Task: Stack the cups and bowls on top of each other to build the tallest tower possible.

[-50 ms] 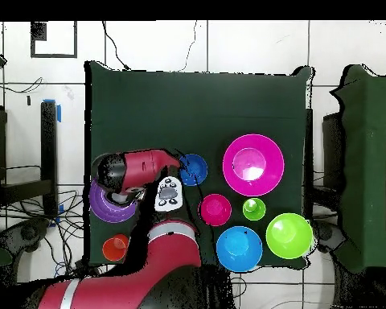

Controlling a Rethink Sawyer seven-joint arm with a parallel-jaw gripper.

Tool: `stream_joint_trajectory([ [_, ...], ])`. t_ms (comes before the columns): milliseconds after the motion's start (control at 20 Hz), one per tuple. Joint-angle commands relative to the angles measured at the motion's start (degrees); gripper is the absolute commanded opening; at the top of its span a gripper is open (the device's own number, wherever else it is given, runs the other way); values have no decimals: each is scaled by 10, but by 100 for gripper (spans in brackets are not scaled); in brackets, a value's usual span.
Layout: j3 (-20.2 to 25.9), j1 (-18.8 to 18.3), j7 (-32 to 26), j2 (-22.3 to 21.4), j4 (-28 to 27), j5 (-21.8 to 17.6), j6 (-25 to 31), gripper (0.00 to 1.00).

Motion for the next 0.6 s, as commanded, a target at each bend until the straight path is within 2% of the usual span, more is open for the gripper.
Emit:
stream_joint_trajectory([
  [50,6,28,143,-1,65,39,-84,100],
  [350,0,49,152,-14,100,73,-108,100],
  [450,-4,55,153,-3,95,78,-120,100],
  [500,-7,54,149,15,67,78,-112,100],
  [600,-8,60,147,30,59,80,-124,100],
])
